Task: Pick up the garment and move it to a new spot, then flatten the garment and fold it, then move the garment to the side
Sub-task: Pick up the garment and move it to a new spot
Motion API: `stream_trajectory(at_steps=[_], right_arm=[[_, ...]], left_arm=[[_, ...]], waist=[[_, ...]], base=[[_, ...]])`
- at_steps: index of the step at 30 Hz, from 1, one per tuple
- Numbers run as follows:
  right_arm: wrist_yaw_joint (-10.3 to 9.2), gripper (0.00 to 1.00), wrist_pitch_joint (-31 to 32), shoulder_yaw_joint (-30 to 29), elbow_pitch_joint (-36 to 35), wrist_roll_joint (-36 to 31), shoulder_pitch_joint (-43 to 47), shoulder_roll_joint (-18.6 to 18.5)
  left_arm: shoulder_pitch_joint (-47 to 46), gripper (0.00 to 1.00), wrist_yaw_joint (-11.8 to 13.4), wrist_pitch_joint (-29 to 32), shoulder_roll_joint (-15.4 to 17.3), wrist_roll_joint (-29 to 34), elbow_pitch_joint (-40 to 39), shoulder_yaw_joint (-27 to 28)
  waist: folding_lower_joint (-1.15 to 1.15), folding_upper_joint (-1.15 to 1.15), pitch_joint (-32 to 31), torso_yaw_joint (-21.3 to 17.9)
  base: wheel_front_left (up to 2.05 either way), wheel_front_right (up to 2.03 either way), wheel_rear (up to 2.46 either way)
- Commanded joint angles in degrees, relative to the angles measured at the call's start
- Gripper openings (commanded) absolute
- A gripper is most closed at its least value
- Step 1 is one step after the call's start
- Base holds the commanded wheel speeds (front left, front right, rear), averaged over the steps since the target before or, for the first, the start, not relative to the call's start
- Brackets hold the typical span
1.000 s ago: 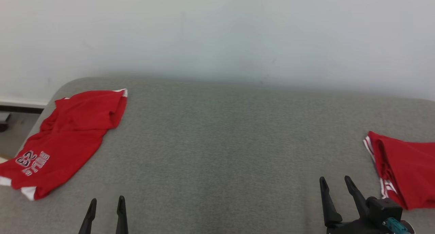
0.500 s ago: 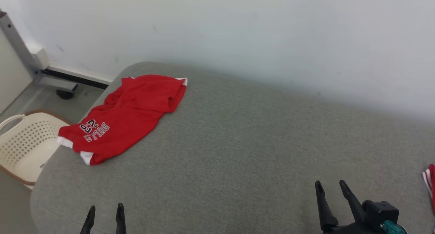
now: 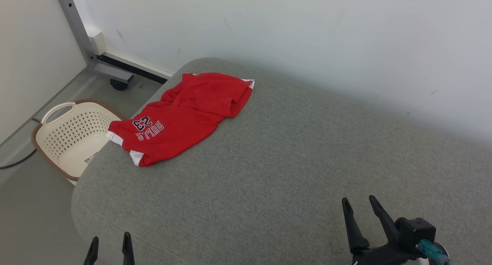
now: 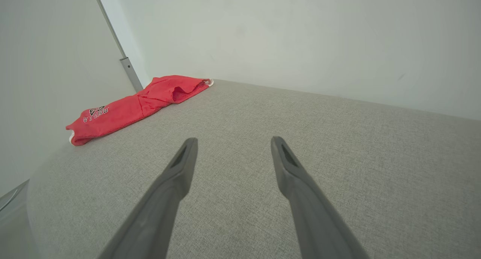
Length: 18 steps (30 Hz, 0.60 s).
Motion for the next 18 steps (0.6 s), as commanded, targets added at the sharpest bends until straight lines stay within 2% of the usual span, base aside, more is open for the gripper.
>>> stream_trajectory(at_steps=[1,6,10,14,18], right_arm=[[-0.12,1.0,-0.1,0.1,0.2,0.0,-0.3,0.0],[-0.12,1.0,-0.4,0.8,0.7,0.2,-0.7,0.0],[-0.12,1.0,-0.2,0.5,0.7,0.1,-0.4,0.0],[-0.12,1.0,0.4,-0.2,-0.2,-1.1,0.2,0.0],[-0.12,1.0,2.8,0.8,-3.0,-3.4,-0.3,0.0]], left_arm=[[0.3,1.0,0.1,-0.2,-0.1,-0.1,-0.2,0.2],[0.4,1.0,0.3,-0.2,-0.1,-0.6,0.0,0.1],[-3.2,1.0,-0.5,-0.2,0.1,-1.8,3.8,-0.4],[-10.6,1.0,-1.3,1.8,1.4,-2.8,10.5,-3.1],[-20.9,1.0,-1.7,4.1,3.2,-5.1,18.0,-4.9]], waist=[[0.0,0.0,0.2,0.2],[0.0,0.0,0.3,0.2],[0.0,0.0,0.4,-0.2],[0.0,0.0,1.2,-0.7],[0.0,0.0,4.0,-3.2]], base=[[0.0,0.0,0.0],[0.0,0.0,0.0],[0.0,0.0,0.0],[0.0,0.0,0.0],[0.0,0.0,0.0]])
